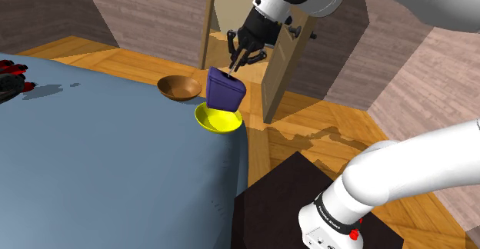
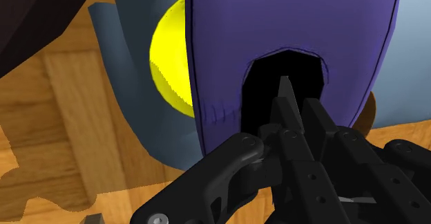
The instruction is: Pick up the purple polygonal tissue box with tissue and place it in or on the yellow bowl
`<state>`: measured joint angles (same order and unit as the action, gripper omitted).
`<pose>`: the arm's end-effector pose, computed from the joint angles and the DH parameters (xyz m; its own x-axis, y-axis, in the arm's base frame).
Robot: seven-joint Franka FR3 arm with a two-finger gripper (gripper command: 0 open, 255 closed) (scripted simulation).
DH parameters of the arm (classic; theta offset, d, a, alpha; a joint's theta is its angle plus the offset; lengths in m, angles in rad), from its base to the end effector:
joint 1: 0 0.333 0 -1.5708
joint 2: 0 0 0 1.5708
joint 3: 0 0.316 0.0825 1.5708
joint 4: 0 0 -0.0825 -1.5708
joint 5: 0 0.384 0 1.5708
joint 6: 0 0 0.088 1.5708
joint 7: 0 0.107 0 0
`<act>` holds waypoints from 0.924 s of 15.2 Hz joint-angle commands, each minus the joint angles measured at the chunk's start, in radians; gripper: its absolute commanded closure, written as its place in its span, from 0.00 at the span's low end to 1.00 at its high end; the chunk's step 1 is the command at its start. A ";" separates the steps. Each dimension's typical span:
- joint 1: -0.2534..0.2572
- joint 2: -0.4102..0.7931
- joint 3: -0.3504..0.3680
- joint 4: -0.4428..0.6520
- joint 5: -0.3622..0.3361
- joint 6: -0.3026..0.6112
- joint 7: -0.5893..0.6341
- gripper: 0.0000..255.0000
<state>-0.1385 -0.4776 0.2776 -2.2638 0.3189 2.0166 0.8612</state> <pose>0.4274 0.0943 0.5579 0.6644 -0.7474 -0.0039 -0.7189 -0.6377 -0.2766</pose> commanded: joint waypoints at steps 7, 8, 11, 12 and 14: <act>0.007 0.012 0.012 -0.093 0.017 0.108 -0.020 1.00; 0.007 0.014 0.014 -0.105 0.020 0.121 -0.022 1.00; 0.010 0.023 0.019 -0.138 0.027 0.163 -0.030 1.00; 0.011 0.027 0.021 -0.148 0.029 0.177 -0.033 1.00; 0.013 0.035 0.024 -0.169 0.034 0.205 -0.038 1.00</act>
<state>-0.1275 -0.4446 0.2990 -2.4222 0.3496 2.2053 0.8246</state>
